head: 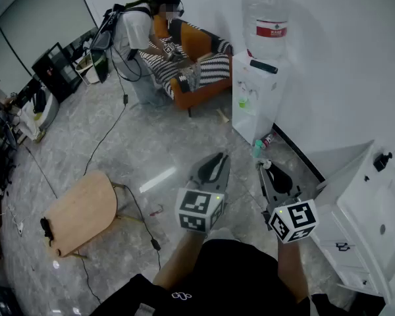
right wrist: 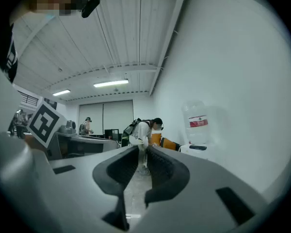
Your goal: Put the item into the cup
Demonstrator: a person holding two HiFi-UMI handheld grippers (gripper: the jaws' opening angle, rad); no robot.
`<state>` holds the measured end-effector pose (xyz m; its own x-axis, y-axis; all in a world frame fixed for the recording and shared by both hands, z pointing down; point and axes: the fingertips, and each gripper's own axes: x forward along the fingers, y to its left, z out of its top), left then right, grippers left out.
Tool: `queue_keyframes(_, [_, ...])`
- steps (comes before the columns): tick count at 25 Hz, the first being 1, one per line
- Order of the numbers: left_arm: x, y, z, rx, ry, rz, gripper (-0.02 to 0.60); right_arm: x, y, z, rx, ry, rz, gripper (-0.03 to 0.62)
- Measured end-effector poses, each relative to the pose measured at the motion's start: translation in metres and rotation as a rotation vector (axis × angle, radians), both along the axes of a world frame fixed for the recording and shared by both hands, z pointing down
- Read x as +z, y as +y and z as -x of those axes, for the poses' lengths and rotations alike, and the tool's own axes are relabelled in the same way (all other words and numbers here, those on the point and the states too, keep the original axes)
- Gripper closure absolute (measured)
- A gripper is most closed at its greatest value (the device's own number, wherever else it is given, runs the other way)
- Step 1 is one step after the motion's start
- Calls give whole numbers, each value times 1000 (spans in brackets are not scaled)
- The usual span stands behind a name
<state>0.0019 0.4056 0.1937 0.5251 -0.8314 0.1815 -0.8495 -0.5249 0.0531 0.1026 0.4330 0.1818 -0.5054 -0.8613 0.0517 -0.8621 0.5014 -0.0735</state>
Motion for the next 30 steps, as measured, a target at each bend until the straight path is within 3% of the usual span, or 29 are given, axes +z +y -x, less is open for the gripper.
queue_keyframes(14, [-7,-6,-31,44,-6,-35,525,3,-11,-19,27,-2,1,531])
queue_keyframes(30, [0,-36,-28,-1,-6,-20,525,14,-38,-50,48,-52,27,530])
